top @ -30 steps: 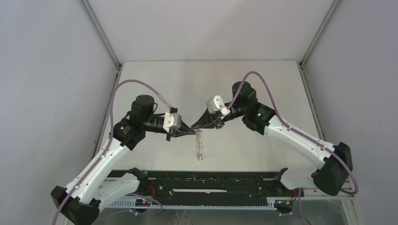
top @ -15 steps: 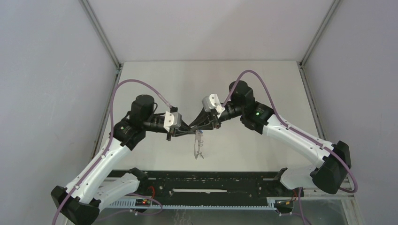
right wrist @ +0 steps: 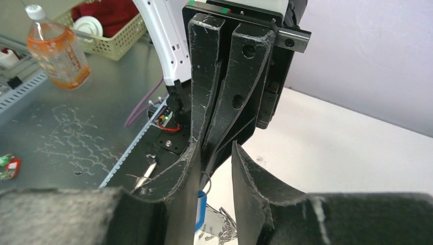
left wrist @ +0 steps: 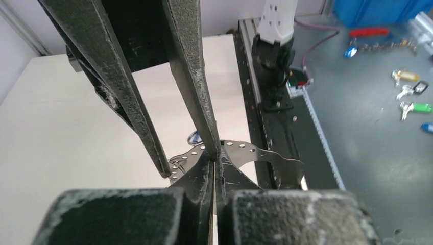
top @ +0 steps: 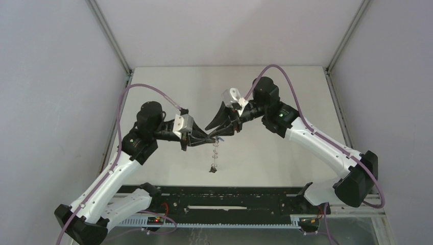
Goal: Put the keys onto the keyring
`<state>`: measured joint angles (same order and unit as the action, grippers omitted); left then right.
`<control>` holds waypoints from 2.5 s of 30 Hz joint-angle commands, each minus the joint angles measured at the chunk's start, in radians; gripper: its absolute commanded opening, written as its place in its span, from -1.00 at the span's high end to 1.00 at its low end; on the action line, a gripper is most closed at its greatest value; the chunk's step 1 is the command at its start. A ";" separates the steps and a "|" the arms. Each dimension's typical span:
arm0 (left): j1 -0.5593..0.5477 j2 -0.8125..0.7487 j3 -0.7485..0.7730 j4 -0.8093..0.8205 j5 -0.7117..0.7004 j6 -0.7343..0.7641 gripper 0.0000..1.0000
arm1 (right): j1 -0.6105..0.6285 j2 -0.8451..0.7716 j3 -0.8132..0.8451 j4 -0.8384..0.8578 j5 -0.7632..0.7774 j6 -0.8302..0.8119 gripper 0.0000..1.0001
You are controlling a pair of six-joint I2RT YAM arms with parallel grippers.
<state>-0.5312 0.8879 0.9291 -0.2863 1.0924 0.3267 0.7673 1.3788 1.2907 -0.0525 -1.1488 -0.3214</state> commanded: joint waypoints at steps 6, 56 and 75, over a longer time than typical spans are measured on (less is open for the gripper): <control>0.000 -0.035 -0.045 0.539 -0.032 -0.512 1.00 | -0.059 0.065 0.090 0.388 -0.206 0.561 -0.75; 0.048 -0.078 -0.136 0.489 -0.103 -0.360 1.00 | 0.111 -0.049 0.356 -0.640 0.494 -0.196 0.08; 0.047 -0.085 -0.139 0.499 -0.112 -0.380 1.00 | 0.117 -0.023 0.375 -0.653 0.504 -0.199 0.57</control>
<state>-0.4900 0.8177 0.7795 0.1692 0.9756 -0.0528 0.8780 1.3781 1.6318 -0.7082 -0.6529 -0.5148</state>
